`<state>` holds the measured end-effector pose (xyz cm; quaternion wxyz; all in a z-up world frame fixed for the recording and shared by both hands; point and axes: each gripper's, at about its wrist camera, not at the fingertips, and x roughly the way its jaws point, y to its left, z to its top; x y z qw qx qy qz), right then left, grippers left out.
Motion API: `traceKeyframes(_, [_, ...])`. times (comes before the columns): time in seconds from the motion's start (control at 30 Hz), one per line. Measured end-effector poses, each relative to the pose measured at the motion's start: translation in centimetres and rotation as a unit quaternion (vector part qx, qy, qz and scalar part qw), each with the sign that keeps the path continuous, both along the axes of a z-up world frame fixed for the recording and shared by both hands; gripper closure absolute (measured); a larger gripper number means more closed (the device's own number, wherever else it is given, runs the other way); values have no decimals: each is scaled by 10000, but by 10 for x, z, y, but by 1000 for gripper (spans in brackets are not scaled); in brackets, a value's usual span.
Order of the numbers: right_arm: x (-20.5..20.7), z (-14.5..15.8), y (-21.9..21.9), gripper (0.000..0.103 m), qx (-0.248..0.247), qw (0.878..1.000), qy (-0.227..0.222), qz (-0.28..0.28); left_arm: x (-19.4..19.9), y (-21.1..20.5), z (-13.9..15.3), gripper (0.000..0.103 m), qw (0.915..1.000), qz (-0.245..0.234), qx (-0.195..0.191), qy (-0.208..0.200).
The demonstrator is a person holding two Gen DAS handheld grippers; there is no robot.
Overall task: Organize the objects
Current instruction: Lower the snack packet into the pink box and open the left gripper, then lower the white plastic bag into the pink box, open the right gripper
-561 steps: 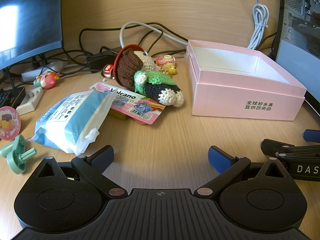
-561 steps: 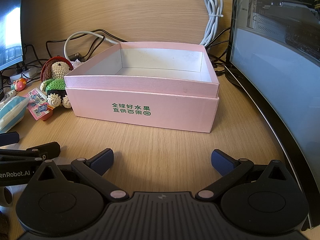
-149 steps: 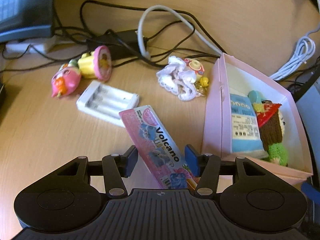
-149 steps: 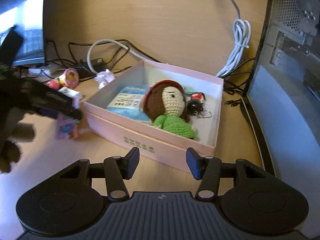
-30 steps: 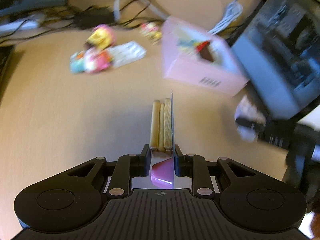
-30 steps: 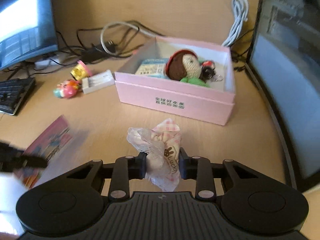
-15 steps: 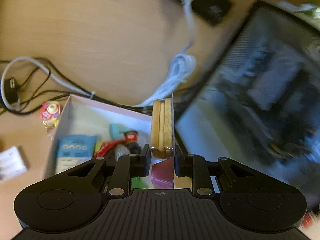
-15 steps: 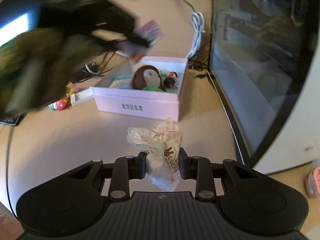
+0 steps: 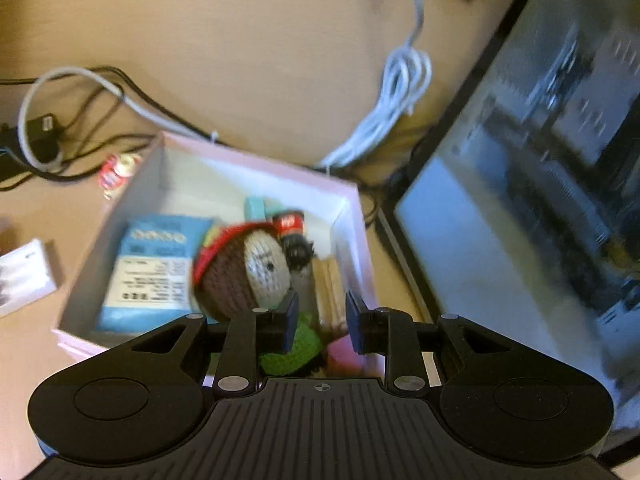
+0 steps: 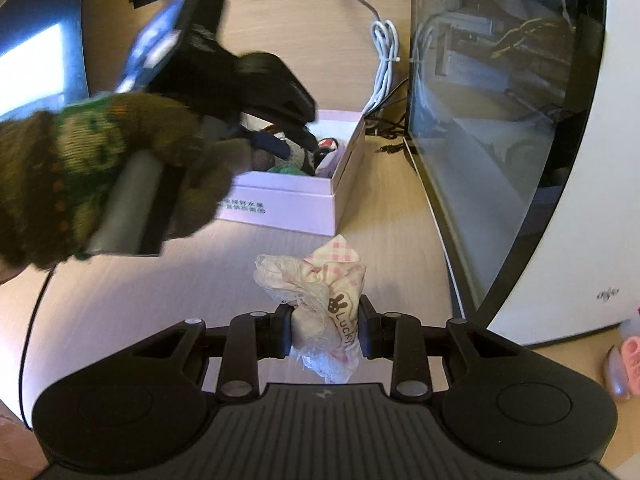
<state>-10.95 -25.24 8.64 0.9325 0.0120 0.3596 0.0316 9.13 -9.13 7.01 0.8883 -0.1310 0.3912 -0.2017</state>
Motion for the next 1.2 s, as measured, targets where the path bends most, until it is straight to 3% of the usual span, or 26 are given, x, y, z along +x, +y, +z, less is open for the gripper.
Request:
traceKeyframes(0.13, [13,2,-7,73,-13,10000,34,11,-19,31,22,75,9997,-140,-69,-210])
traceKeyframes(0.23, [33,6,-10,73,114,9999,90,45,-36,58,28,75,9992,-194,154,-306])
traceKeyframes(0.4, [99,34,-8,73,548,9984,-20,116,-66,115,14,75,9980,110,617,4])
traceKeyframes(0.53, [179,54,9,73,864,9960,10,206,-90,169,-1,75,9957,679,489,396])
traceKeyframes(0.67, [271,45,40,73,1090,9919,600,261,-112,216,-4,75,9917,1127,358,507])
traceKeyframes(0.87, [371,-7,74,73,549,9826,1771,-75,-140,273,-11,75,9833,1688,155,660])
traceKeyframes(0.93, [385,-20,78,60,479,9785,2007,0,-143,288,-17,75,9791,1878,26,783])
traceKeyframes(0.97, [389,-24,79,42,485,9763,2111,-4,-145,294,-19,75,9774,1951,-9,816])
traceKeyframes(1.0, [393,-26,79,33,527,9738,2213,-43,-147,300,-21,75,9761,2007,-36,835])
traceKeyframes(1.1, [388,-11,77,32,669,9759,2078,-74,-150,317,-25,75,9733,2121,-219,847])
traceKeyframes(1.2, [367,26,86,28,360,9875,1527,112,-149,329,-28,75,9712,2200,-356,847])
